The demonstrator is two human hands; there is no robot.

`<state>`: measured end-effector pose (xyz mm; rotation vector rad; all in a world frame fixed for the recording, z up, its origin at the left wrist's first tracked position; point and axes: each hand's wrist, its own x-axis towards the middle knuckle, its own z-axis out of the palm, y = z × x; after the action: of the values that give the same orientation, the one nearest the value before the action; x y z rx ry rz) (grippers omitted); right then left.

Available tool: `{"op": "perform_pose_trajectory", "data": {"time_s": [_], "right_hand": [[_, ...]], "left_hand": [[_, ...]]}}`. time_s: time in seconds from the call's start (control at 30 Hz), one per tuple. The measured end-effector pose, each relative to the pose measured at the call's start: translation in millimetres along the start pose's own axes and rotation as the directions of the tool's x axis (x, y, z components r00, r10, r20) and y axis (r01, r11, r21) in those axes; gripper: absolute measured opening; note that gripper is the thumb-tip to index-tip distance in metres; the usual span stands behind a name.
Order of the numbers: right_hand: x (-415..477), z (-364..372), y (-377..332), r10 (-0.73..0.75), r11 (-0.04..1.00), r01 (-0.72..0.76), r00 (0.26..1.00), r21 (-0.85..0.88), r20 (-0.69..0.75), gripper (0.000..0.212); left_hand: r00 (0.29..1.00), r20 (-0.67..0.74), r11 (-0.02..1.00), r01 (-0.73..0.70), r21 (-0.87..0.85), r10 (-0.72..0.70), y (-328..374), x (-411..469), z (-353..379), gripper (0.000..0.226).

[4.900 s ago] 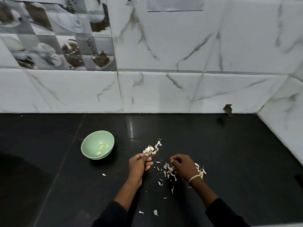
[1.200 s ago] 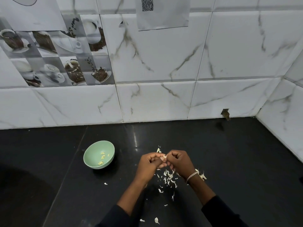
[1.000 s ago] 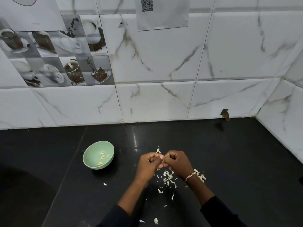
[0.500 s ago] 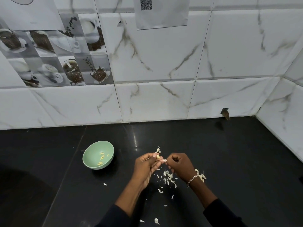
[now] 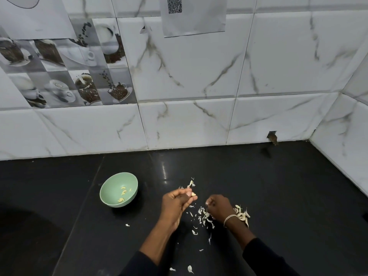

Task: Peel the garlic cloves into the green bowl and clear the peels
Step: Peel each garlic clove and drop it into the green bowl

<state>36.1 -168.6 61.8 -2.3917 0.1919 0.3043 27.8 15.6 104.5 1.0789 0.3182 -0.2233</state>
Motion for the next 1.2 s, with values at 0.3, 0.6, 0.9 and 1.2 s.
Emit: {"op": "perform_pose_trajectory", "data": {"time_s": [0.3,0.6,0.9,1.2], "right_hand": [[-25.3,-25.7,-40.7,-0.216,0.947,0.214,0.976,0.240,-0.016,0.014],[-14.0,-26.2,-32.2,-0.086,0.968,0.100,0.994,0.232,-0.069,0.013],[-15.4,-26.0,-36.7,-0.185,0.962,0.195,0.980,0.190,-0.070,0.011],[-22.3,-28.7,-46.9,-0.243,0.938,0.235,0.970,0.256,0.001,0.013]], "left_hand": [[0.993,-0.010,0.955,-0.114,0.274,0.121,-0.6,0.3,-6.6,0.007],[0.998,0.008,0.976,-0.066,0.207,0.066,-3.6,-0.1,4.0,0.004],[0.998,-0.005,0.987,-0.065,0.146,0.066,-7.2,-0.8,2.6,0.009],[0.988,0.063,0.933,-0.151,0.328,0.138,-5.6,-5.4,2.3,0.021]]}}
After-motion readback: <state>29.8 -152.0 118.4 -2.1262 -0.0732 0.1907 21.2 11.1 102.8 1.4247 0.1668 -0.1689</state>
